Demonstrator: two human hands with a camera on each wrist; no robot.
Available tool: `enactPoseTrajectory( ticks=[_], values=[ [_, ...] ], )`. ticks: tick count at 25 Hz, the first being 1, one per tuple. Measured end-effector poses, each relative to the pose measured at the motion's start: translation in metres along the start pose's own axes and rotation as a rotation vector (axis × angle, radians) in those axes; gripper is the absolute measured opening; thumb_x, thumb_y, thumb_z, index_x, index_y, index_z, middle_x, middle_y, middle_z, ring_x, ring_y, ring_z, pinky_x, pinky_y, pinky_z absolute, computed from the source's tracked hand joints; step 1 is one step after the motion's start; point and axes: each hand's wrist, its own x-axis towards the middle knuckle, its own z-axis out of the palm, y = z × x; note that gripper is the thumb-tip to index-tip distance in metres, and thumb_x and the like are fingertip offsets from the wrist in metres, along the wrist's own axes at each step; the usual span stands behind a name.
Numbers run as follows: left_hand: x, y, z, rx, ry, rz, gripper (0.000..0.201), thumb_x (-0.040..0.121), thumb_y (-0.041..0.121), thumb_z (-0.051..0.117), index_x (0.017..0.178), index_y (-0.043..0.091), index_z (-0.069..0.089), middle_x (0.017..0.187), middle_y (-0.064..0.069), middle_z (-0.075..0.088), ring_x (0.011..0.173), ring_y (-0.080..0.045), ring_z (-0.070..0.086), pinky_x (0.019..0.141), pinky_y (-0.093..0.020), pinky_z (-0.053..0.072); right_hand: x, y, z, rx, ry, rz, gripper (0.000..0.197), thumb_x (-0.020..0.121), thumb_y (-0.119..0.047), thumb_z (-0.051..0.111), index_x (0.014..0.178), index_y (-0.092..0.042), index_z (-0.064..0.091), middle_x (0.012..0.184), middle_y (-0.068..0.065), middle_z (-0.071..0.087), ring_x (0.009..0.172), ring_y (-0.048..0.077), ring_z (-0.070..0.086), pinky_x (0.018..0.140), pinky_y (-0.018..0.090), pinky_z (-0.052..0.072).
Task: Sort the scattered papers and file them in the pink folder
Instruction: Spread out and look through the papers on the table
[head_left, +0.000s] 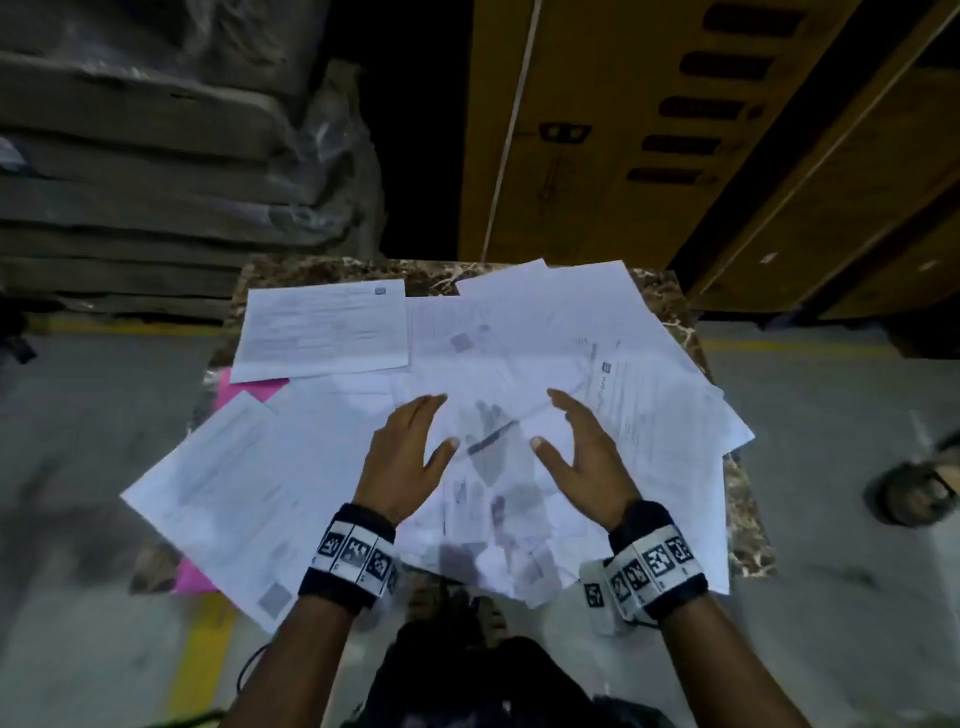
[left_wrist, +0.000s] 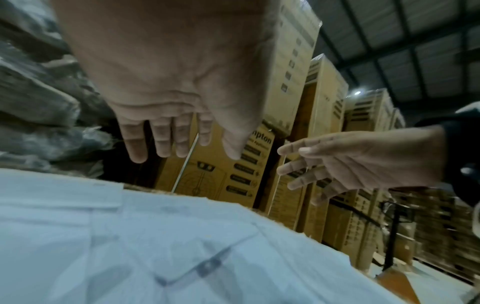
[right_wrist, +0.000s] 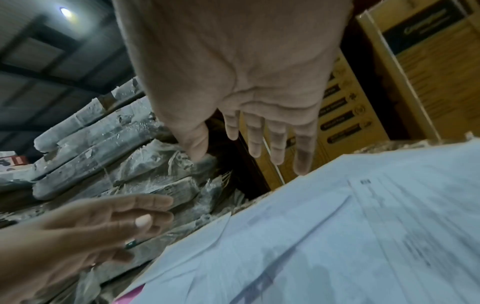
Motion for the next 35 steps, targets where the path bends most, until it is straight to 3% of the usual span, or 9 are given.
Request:
enactPoseTrajectory(
  ticks=[4, 7, 10, 13, 16, 19, 24, 28, 35],
  values=[
    [-0.013, -0.035, 0.051, 0.102, -0.111, -0.176, 0.078, 0.092, 0.063, 0.039, 0.154, 0.016, 0.032, 0.157, -0.009, 0.038, 0.146, -0.028, 0.032, 0.109, -0.051, 0.04, 0.03, 0.039, 0.032, -0.013, -0.244, 0.081, 0.073, 0.096, -0.047, 0.056, 0.156, -0.033, 0.016, 0.162, -0.007, 0.02, 0.147, 0.014, 0.026, 0.119, 0.046, 0.029],
    [-0.017, -0.055, 0.081, 0.197, -0.157, -0.301, 0.08, 0.092, 0.057, 0.047, 0.157, 0.017, 0.023, 0.16, -0.009, 0.032, 0.148, -0.031, 0.028, 0.107, -0.051, 0.039, 0.056, 0.069, 0.054, -0.156, -0.367, 0.009, 0.078, 0.095, -0.053, 0.053, 0.157, -0.034, 0.009, 0.163, -0.001, 0.017, 0.149, 0.018, 0.022, 0.119, 0.046, 0.026],
    [-0.023, -0.067, 0.097, 0.248, -0.117, -0.285, 0.081, 0.088, 0.058, 0.049, 0.154, 0.015, 0.033, 0.15, -0.012, 0.047, 0.134, -0.036, 0.048, 0.096, -0.051, 0.046, 0.066, 0.09, 0.068, -0.335, -0.484, -0.046, 0.082, 0.094, -0.06, 0.05, 0.157, -0.035, 0.003, 0.164, 0.003, 0.013, 0.147, 0.023, 0.025, 0.118, 0.043, 0.026],
    [-0.024, -0.066, 0.1, 0.304, -0.058, -0.243, 0.079, 0.093, 0.045, 0.063, 0.157, 0.019, 0.025, 0.147, -0.009, 0.048, 0.128, -0.035, 0.051, 0.094, -0.047, 0.046, 0.067, 0.098, 0.076, -0.465, -0.464, -0.104, 0.081, 0.093, -0.064, 0.048, 0.157, -0.038, 0.005, 0.161, 0.004, 0.023, 0.142, 0.029, 0.032, 0.115, 0.045, 0.03],
    [-0.031, -0.069, 0.102, 0.317, -0.206, -0.286, 0.086, 0.096, 0.054, 0.051, 0.159, 0.031, -0.003, 0.165, -0.004, 0.016, 0.15, -0.027, 0.02, 0.113, -0.045, 0.032, 0.059, 0.097, 0.082, -0.568, -0.452, -0.137, 0.077, 0.095, -0.062, 0.047, 0.157, -0.037, 0.009, 0.156, 0.004, 0.032, 0.141, 0.031, 0.03, 0.112, 0.043, 0.031],
    [-0.045, -0.066, 0.099, 0.345, -0.309, -0.29, 0.085, 0.095, 0.061, 0.046, 0.158, 0.034, -0.005, 0.168, -0.001, 0.001, 0.155, -0.024, 0.002, 0.121, -0.046, 0.023, 0.045, 0.09, 0.083, -0.649, -0.485, -0.175, 0.075, 0.095, -0.062, 0.046, 0.156, -0.038, 0.01, 0.153, 0.004, 0.036, 0.139, 0.03, 0.032, 0.109, 0.043, 0.035],
    [-0.05, -0.06, 0.078, 0.458, -0.288, -0.182, 0.083, 0.093, 0.067, 0.041, 0.158, 0.039, -0.002, 0.156, 0.002, 0.036, 0.139, -0.02, 0.04, 0.109, -0.037, 0.038, 0.047, 0.086, 0.086, -0.777, -0.498, -0.226, 0.075, 0.093, -0.065, 0.045, 0.156, -0.036, 0.014, 0.148, 0.006, 0.044, 0.135, 0.025, 0.04, 0.106, 0.04, 0.038],
    [-0.052, -0.044, 0.056, 0.515, -0.229, -0.105, 0.08, 0.094, 0.067, 0.039, 0.157, 0.042, -0.005, 0.159, 0.003, 0.033, 0.143, -0.019, 0.035, 0.109, -0.035, 0.034, 0.051, 0.084, 0.091, -0.828, -0.487, -0.222, 0.075, 0.095, -0.061, 0.047, 0.156, -0.032, 0.015, 0.149, 0.007, 0.044, 0.13, 0.025, 0.045, 0.09, 0.033, 0.036],
    [-0.026, -0.041, 0.053, 0.412, -0.226, 0.002, 0.078, 0.095, 0.059, 0.051, 0.158, 0.034, 0.013, 0.161, -0.004, 0.031, 0.145, -0.023, 0.033, 0.114, -0.042, 0.032, 0.047, 0.072, 0.098, -0.783, -0.392, -0.159, 0.071, 0.095, -0.056, 0.052, 0.154, -0.026, 0.025, 0.146, 0.011, 0.048, 0.127, 0.028, 0.051, 0.097, 0.034, 0.043]
  ],
)
